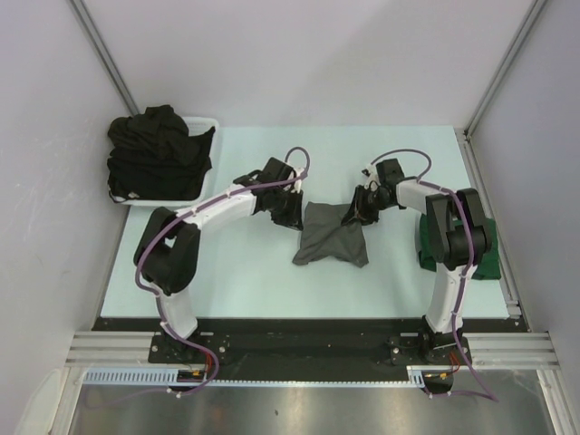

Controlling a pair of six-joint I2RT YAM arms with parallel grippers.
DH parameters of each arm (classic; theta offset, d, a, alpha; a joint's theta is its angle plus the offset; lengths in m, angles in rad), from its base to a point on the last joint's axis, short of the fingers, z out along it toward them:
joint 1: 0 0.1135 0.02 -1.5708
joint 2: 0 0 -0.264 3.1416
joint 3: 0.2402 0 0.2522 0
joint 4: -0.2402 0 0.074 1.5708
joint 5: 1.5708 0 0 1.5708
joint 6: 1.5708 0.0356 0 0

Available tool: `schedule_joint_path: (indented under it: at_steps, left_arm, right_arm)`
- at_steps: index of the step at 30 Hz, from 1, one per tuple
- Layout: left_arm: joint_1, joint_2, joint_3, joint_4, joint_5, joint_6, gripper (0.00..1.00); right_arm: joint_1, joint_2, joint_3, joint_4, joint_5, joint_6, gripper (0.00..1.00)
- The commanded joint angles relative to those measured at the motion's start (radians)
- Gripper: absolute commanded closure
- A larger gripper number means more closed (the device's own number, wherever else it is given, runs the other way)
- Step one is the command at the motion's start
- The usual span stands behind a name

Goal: Fold and stack the t-shirts
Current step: Put the neatly folded tshirt into the corner of the board with both arms

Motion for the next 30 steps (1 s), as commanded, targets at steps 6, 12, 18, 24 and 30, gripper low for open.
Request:
schedule_joint_path:
  at_steps: [6,12,18,24,30]
  left_arm:
    - [0.005,0.078,0.031,0.151,0.1,-0.005,0.82]
    - [0.01,0.144,0.068,0.142,0.101,0.009,0.81]
    - [0.034,0.178,0.146,0.077,0.095,0.027,0.77]
    - [0.037,0.137,0.206,0.03,0.1,0.047,0.72]
    - [0.039,0.198,0.274,-0.093,0.06,0.07,0.69]
  right_arm:
    - [0.018,0.075,0.11,-0.068,0.004,-0.033,0.74]
    - [0.021,0.101,0.164,-0.106,0.011,-0.041,0.74]
    - [0.022,0.104,0.161,-0.11,0.011,-0.035,0.73]
    - [0.025,0.115,0.156,-0.102,0.008,-0.03,0.73]
    - [0.03,0.13,0.164,-0.088,-0.007,-0.018,0.73]
